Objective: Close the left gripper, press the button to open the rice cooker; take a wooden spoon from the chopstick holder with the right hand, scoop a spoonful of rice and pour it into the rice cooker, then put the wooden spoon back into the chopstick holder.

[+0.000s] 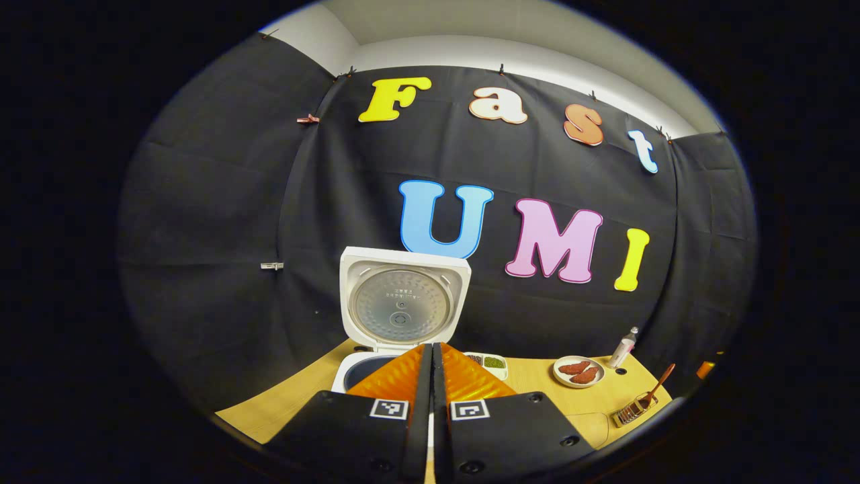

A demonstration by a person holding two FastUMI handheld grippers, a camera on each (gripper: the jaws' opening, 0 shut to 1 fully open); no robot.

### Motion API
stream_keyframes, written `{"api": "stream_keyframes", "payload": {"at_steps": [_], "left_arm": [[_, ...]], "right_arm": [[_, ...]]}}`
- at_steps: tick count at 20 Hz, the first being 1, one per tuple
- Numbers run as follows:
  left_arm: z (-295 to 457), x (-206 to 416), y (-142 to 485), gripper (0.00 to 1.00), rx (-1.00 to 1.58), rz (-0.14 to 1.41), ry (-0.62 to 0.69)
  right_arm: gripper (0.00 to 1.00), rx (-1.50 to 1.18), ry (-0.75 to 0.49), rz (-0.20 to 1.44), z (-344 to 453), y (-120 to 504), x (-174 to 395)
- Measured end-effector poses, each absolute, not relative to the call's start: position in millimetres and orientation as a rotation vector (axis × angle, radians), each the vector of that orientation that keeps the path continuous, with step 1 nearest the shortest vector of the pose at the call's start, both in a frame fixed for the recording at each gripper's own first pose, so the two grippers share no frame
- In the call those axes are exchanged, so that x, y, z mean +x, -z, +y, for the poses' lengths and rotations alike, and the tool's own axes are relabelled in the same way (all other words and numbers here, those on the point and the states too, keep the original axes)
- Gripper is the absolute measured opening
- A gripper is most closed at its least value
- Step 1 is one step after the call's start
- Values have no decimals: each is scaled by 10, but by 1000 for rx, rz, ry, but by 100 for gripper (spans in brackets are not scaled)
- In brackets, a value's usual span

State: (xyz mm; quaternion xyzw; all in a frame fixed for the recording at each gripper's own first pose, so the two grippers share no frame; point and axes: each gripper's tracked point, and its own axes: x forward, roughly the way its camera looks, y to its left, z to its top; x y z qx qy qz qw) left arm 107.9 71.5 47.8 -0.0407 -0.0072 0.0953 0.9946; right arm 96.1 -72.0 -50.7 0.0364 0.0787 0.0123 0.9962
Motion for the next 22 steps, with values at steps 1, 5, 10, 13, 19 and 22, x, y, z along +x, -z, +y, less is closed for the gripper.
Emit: {"api": "stream_keyframes", "payload": {"at_steps": [1, 5, 10, 13, 19, 22], "left_arm": [[655, 990, -442, 9, -70, -5, -191], [271, 819, -221, 15, -54, 49, -132], [-193, 791, 122, 34, 12, 117, -48], [-449, 745, 239, 52, 31, 138, -9], [-647, 678, 429, 97, 13, 183, -57], [-662, 653, 529, 97, 6, 217, -103]], "right_arm": [[98, 74, -21, 158, -750, 500, 1017], [98, 74, -14, 168, -868, 511, 1221], [98, 77, -21, 180, -988, 601, 1492], [98, 76, -6, 240, -1097, 836, 1698], [98, 138, -29, 410, -1165, 1504, 2096], [97, 136, -71, 473, -1136, 1801, 2316]]}}
